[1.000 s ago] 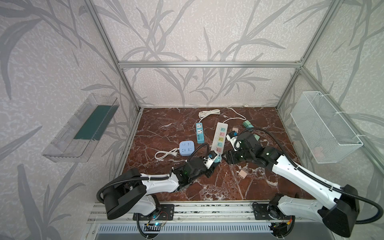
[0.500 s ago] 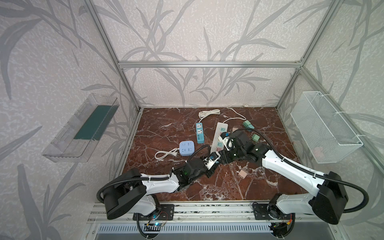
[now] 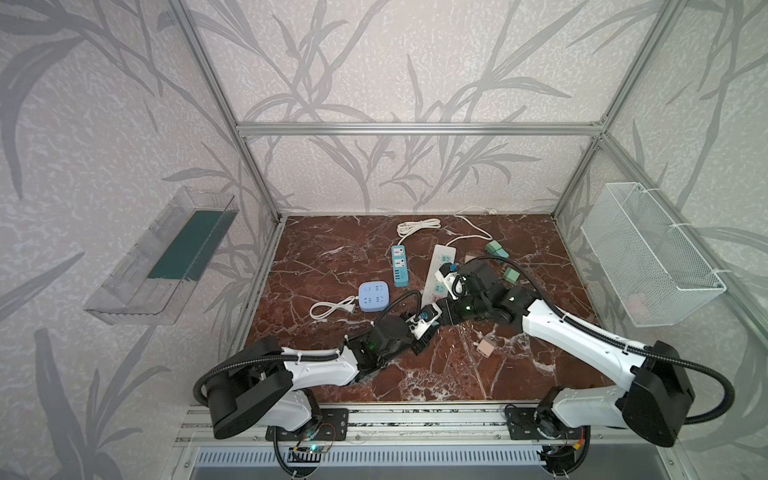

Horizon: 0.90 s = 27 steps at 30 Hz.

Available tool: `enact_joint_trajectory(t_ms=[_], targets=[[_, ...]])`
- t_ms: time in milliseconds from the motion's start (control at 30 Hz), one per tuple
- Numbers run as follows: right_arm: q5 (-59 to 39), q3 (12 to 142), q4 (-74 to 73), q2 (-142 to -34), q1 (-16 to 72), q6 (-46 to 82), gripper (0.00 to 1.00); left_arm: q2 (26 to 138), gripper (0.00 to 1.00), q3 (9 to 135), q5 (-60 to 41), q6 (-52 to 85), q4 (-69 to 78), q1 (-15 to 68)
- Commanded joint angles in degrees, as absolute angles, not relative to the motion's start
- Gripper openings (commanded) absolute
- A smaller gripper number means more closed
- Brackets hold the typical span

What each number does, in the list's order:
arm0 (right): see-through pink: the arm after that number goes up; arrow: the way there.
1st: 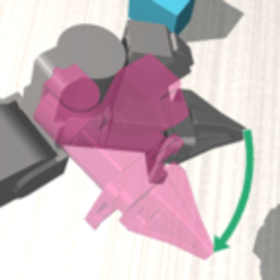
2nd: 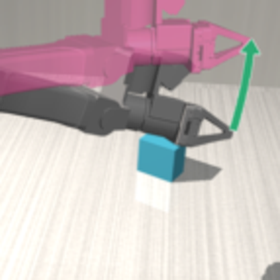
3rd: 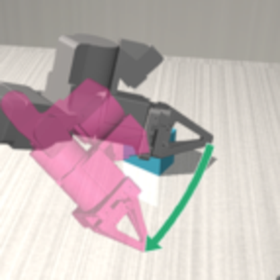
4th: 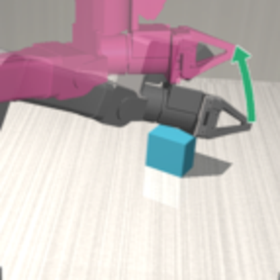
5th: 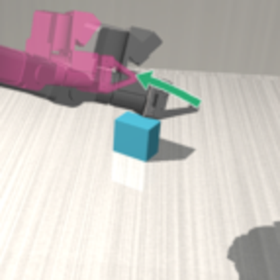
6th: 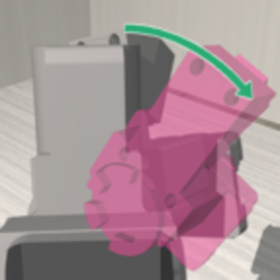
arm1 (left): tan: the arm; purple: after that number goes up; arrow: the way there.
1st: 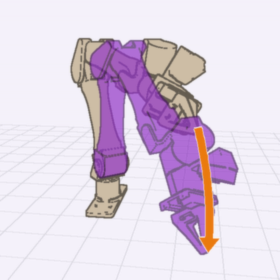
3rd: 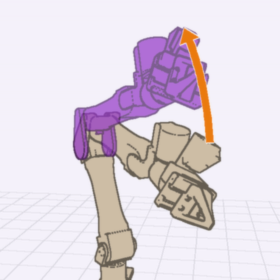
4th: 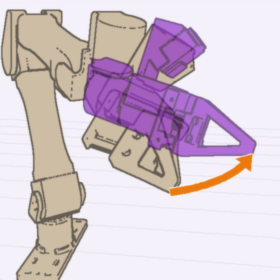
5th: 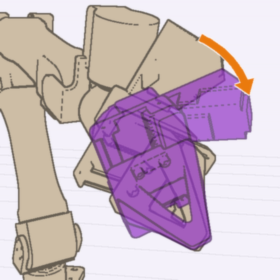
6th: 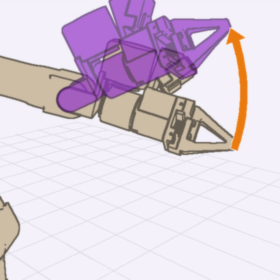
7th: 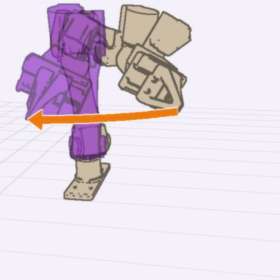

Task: Insert the plug
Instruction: 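Grasp the teal adapter with right gripper while left gripper releases and withdraws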

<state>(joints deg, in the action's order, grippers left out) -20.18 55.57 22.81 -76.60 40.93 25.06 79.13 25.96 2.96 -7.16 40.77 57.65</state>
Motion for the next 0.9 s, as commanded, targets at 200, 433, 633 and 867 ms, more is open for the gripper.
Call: enact_joint_trajectory(t_ms=[200,433,633,867], targets=[[-20.7,55.0,24.3,-76.3,40.7,23.9,0.35,78.0,0.22,26.0,4.0,-9.1,42.6,57.9],[-22.1,55.2,24.2,-75.4,40.6,23.8,0.05,77.9,0.35,26.1,6.6,-9.1,42.4,58.0],[-20.3,55.9,25.0,-72.3,40.4,23.7,0.02,75.8,0.56,26.3,10.1,-8.3,40.5,58.0],[-10.1,58.5,28.2,-68.7,38.6,21.5,0.00,65.0,0.63,26.7,16.4,-1.3,29.8,57.9]])
